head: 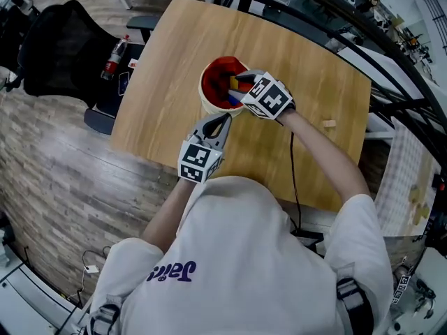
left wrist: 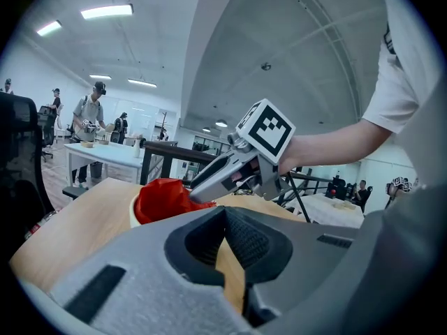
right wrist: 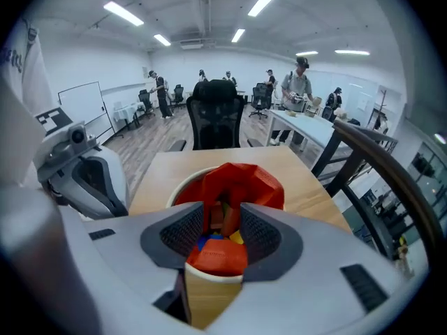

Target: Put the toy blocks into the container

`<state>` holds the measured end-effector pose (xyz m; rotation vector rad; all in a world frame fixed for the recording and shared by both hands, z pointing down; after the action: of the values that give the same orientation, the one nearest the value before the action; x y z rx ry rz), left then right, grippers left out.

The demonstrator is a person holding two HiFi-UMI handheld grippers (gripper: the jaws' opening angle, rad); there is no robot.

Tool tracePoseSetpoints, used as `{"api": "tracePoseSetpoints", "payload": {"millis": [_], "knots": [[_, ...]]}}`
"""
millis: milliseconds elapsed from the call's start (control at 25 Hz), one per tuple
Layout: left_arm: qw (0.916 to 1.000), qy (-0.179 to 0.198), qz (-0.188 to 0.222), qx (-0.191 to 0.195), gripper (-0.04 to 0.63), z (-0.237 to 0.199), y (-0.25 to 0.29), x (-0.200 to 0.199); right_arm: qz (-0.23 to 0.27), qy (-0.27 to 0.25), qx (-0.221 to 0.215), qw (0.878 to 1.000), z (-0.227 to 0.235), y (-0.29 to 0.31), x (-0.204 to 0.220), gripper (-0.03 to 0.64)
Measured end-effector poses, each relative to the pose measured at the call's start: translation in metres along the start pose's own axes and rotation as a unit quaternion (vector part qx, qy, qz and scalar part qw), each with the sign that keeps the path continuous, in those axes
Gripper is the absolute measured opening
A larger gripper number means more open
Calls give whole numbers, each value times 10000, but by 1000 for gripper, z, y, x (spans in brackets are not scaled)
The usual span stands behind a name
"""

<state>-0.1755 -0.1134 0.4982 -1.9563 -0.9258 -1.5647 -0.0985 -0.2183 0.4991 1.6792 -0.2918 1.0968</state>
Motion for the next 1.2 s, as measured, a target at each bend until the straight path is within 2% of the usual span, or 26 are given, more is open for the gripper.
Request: {"api": "tracePoseSetpoints", "payload": {"millis": [240,400,640,800,1000,1200], "knots": [[9990,55,-75,444,8,30,28,0,843,493,621,9933,3,-64,10,153],[9959,111,-187,873,8,66,55,4,1168,766,1253,9822,6,-120,46,153],[9871,170,-401,1538,8,131,97,19,1243,1561,2125,9566,3,-207,137,154],[9809,227,-515,1864,8,170,123,31,990,1844,2482,9458,0,-253,199,153],[9757,198,-678,2075,8,220,152,50,531,1852,2561,9472,2,-298,263,155],[9750,193,-758,2082,8,255,191,67,15,1315,2290,9645,33,-327,308,153]]}}
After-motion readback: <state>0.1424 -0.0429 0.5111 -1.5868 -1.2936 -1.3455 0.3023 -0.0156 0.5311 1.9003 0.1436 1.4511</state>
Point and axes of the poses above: the fingertips, and each gripper's own axes: y forward along the fingers, z to its right, x out of its underside, the point moved 5 cm from there along -y, backward along the fingers, and after that the axes turned 13 degrees about z, right-handed, at the moved point
